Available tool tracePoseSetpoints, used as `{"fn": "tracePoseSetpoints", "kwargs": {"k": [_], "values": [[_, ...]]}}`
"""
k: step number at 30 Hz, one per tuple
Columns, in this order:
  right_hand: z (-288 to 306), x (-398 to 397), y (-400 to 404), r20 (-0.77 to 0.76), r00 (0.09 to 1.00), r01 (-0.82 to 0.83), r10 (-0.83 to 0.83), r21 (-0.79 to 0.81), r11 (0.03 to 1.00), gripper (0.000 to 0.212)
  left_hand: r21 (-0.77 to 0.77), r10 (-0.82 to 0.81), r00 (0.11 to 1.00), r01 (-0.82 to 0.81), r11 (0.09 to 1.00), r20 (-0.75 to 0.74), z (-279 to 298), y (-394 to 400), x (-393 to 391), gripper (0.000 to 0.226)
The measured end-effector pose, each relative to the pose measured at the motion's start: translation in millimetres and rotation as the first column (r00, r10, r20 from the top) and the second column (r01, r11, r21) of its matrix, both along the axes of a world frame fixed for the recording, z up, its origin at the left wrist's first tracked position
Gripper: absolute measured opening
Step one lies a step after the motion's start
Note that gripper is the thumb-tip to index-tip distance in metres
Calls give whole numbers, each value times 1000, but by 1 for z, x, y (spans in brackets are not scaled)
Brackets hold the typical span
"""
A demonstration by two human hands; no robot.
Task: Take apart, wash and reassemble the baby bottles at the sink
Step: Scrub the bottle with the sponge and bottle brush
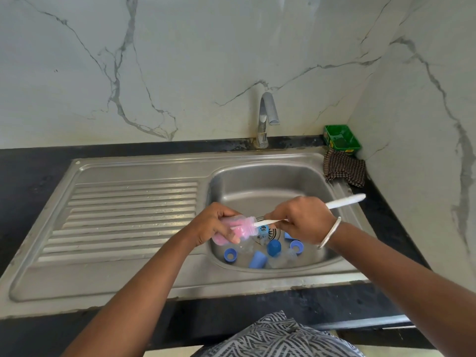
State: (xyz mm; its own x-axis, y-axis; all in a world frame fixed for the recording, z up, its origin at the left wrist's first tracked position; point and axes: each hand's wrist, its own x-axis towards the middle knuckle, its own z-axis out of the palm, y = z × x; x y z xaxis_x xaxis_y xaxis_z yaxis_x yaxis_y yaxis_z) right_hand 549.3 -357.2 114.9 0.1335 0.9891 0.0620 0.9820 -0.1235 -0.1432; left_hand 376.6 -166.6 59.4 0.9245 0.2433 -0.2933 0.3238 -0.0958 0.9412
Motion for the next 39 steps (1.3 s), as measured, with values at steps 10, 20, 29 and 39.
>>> {"fn": "tracePoseSetpoints", "kwargs": {"k": [10,20,29,39], "values": [[-11,-10,0,384,909,-156,159,-39,987,16,41,89,996,-88,995,-23,-2,-13,9,59],[4,-17,10,-721,98,230,-686,-654,721,35,662,5,923,-280,695,385,-5,-18,0,64],[8,-4,-7,-124,951,265,-282,-136,955,27,320,89,971,-158,934,221,-3,-13,-1,73],[-19,3,0,394,911,-217,124,201,955,17,160,-6,1000,10,987,-24,-6,-12,22,54]]}}
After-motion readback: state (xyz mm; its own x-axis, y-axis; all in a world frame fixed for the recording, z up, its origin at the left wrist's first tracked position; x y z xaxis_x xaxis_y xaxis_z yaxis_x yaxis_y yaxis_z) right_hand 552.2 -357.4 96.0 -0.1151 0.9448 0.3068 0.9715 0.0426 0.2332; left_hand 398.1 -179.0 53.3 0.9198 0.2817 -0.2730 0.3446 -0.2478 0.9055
